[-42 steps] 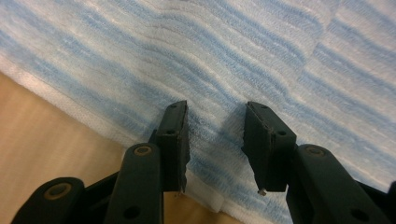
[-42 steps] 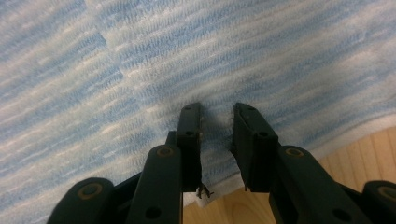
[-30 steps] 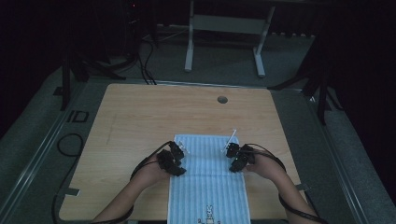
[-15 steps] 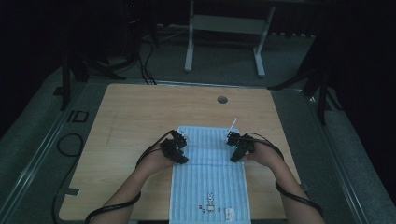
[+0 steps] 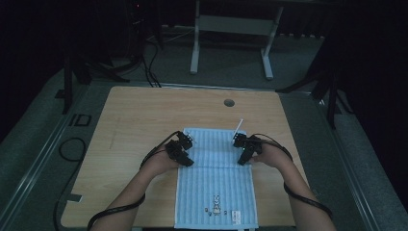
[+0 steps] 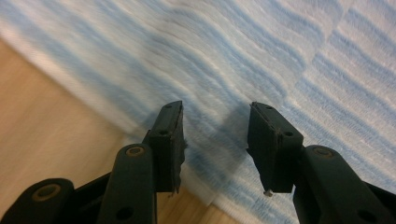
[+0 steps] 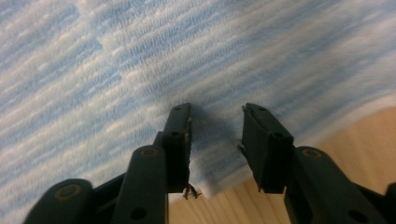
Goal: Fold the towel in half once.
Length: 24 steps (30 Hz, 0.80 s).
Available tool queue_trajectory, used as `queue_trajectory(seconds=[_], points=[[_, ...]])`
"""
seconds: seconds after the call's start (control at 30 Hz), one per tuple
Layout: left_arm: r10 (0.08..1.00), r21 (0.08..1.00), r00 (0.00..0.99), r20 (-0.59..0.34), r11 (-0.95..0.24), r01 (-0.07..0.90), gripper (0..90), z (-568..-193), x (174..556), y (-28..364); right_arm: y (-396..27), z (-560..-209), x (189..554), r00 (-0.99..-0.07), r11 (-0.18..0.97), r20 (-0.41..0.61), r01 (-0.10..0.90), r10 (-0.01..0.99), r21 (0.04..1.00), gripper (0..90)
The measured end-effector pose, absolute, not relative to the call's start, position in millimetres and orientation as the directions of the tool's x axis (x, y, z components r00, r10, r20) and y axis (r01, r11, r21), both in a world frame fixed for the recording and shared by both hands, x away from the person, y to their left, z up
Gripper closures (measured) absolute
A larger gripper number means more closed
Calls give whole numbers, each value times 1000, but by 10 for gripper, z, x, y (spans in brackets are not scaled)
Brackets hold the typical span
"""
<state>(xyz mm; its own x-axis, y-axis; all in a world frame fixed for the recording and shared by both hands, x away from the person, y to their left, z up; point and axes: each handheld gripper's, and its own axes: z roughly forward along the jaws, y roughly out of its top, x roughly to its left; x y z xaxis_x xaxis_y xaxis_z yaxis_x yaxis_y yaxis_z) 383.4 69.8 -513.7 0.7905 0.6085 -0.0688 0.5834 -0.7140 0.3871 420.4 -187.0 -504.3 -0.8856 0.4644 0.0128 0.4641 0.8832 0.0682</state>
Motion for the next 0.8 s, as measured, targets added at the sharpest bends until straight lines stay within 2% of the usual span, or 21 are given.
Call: queue_trajectory(seconds=[0.03,0.13,0.3,0.4,0.57,0.8], points=[[619,389,783,-61,-707,590,497,-5108,3853,710,-1907,-4954,4242,-873,868,8,486,488,96,616],[666,403,746,-22,-677,616,449,-5013,3953,755,-1955,-4852,4319,-851,845,-10,520,525,124,602],[692,416,722,1,-657,629,445,-4880,4099,750,-2033,-4622,4481,-812,809,-65,564,579,166,584],[701,421,712,40,-659,624,445,-4871,4199,721,-2051,-4592,4544,-800,796,-61,581,597,170,584],[734,384,677,62,-643,662,445,-5002,4403,671,-2086,-4693,4761,-727,719,-27,671,686,183,565],[770,389,636,52,-602,697,444,-5106,4515,744,-2072,-4918,4883,-690,682,-12,712,724,165,541]])
